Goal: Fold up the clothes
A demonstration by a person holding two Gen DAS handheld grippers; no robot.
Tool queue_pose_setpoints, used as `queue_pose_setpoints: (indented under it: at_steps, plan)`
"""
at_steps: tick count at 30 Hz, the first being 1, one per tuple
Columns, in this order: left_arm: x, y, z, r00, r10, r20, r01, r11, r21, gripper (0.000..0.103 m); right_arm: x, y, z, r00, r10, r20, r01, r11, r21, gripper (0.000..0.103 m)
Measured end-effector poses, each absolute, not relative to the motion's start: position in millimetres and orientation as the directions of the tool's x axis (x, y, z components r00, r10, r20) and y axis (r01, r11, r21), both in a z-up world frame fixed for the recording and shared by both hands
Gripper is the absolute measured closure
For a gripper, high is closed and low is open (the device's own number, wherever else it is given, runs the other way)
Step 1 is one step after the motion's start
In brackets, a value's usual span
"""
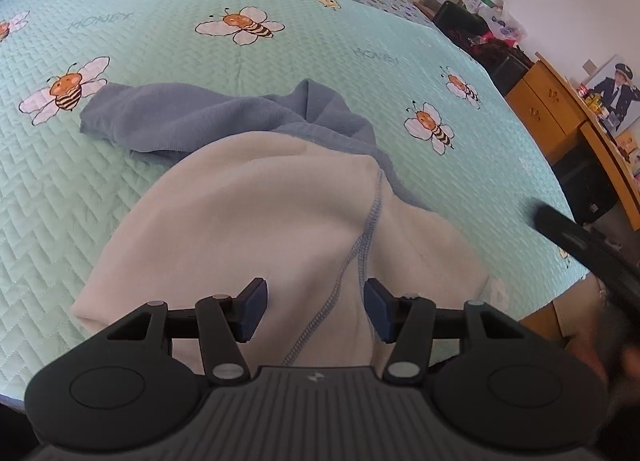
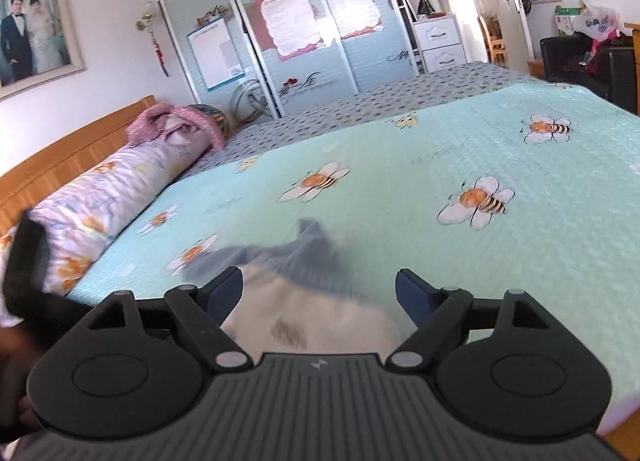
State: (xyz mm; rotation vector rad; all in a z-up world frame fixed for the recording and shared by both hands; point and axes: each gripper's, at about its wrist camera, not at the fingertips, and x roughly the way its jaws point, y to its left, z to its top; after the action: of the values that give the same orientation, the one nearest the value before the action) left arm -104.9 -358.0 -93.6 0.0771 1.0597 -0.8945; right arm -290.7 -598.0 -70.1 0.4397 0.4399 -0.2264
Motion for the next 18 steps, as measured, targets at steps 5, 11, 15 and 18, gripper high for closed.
queue_pose_setpoints:
  at_steps: [5,11,15,18]
  plan:
    - [-109,-357,-94,0.211,-0.575,-0.791,0.68,0.667,-0.303,0.047,-228,-634,-128,0.829,0.0,-0.559,0.318,0.822,0.472,0.019]
    - [-108,-353,-95,0.214,-0.569,-0.794,0.668,0.679,-0.306,0.047,-243,-587,-133,0.796,0.215,-0.566,0.146,0.84,0.523,0.097]
    - [-105,-351,-95,0.198,-0.563,-0.803,0.646,0.691,-0.325,0.047,-283,-521,-118,0.789,0.229,-0.57,0.019,0.918,0.396,0.098]
    - [-107,-351,-96,0.182,-0.522,-0.833,0.637,0.708,-0.304,0.047,-290,-475,-109,0.781,0.211,-0.588,-0.05,0.959,0.278,0.097]
